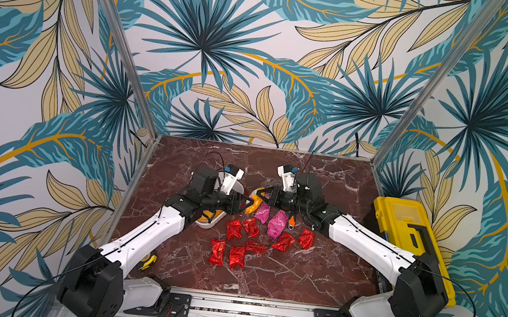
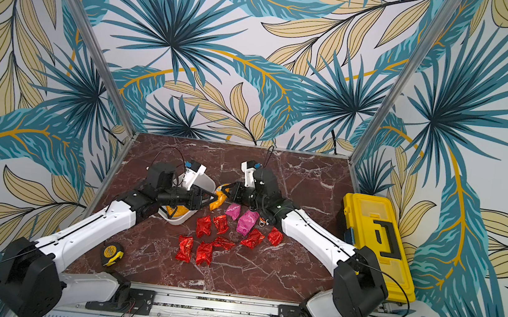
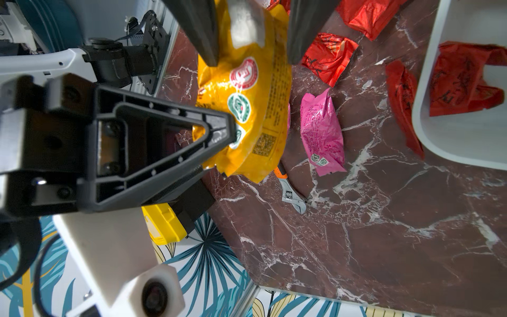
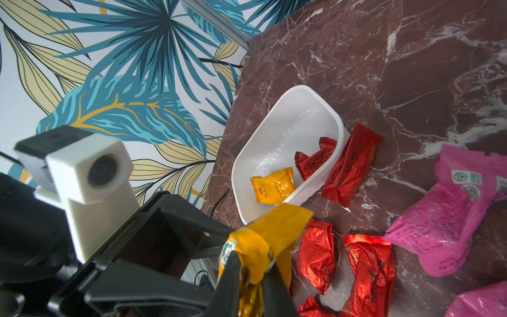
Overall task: Take the tea bags out of the storage box
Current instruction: Place the tea bag at the center of the board.
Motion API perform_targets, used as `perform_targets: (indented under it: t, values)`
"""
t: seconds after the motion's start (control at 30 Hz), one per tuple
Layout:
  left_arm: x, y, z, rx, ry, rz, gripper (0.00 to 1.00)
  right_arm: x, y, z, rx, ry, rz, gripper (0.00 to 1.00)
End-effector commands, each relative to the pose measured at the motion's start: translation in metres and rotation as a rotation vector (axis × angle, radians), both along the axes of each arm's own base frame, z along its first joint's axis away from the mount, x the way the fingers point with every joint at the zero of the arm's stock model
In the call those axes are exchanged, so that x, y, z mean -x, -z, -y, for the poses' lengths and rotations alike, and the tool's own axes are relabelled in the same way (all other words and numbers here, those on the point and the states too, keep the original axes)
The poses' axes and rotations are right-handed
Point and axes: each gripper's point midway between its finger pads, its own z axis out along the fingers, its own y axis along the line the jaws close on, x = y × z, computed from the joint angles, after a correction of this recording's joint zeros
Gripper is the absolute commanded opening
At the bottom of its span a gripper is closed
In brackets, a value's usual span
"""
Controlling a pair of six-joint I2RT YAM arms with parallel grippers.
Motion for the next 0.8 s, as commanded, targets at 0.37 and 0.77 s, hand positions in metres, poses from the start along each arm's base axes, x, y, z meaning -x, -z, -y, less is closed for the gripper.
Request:
perform_targets:
  t: [0.37,0.77]
  values:
    - [-0.029,0.016,-0.096,-0.163,-0.515,-0.071,0.87,-0.049,0.084,0.115,0.396,0.304,-0.149,0.08]
    - [-0.027,0.084,-0.145,-0.426,-0.626,-0.252,0.77,-0.097,0.144,0.125,0.553,0.332,-0.257,0.12]
